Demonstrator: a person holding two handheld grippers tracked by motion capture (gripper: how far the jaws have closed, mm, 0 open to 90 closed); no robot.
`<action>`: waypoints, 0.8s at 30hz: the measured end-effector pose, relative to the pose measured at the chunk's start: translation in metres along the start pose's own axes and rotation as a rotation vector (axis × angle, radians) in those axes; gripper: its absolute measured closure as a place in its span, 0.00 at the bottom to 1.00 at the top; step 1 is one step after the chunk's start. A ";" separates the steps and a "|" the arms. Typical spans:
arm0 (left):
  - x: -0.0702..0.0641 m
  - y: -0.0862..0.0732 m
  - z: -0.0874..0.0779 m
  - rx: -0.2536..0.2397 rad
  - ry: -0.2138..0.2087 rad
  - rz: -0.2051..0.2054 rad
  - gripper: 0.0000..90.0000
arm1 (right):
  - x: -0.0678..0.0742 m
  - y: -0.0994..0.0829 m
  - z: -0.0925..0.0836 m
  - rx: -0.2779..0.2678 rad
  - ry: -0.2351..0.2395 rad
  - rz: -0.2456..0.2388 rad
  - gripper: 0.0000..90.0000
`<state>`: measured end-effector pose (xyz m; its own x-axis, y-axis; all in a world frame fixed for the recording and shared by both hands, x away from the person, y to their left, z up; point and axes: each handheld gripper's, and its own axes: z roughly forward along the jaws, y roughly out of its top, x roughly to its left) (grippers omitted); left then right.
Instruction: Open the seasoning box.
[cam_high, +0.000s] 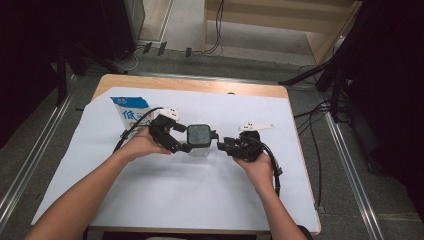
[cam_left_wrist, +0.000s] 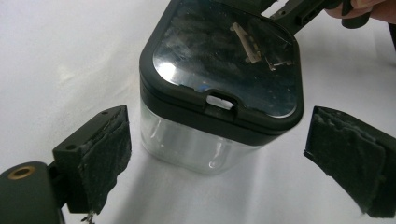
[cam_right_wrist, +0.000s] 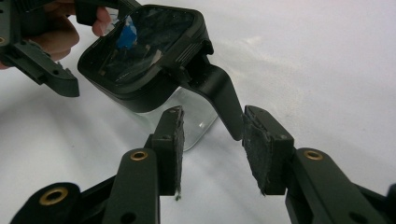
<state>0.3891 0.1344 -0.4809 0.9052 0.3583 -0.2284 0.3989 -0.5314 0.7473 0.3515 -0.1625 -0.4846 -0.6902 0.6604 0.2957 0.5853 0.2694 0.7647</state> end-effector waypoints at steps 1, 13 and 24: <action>0.001 0.000 0.001 0.001 -0.001 0.003 0.09 | 0.000 0.000 0.000 0.001 0.001 0.003 0.67; 0.002 0.004 0.007 -0.008 -0.018 0.000 0.13 | -0.001 0.001 -0.003 -0.005 -0.001 -0.001 0.80; 0.003 0.004 0.010 0.005 -0.022 0.004 0.14 | -0.006 0.019 0.008 -0.009 -0.019 0.005 1.00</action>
<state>0.3954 0.1256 -0.4847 0.9100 0.3389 -0.2389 0.3955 -0.5366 0.7454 0.3702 -0.1561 -0.4766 -0.6793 0.6747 0.2888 0.5848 0.2598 0.7685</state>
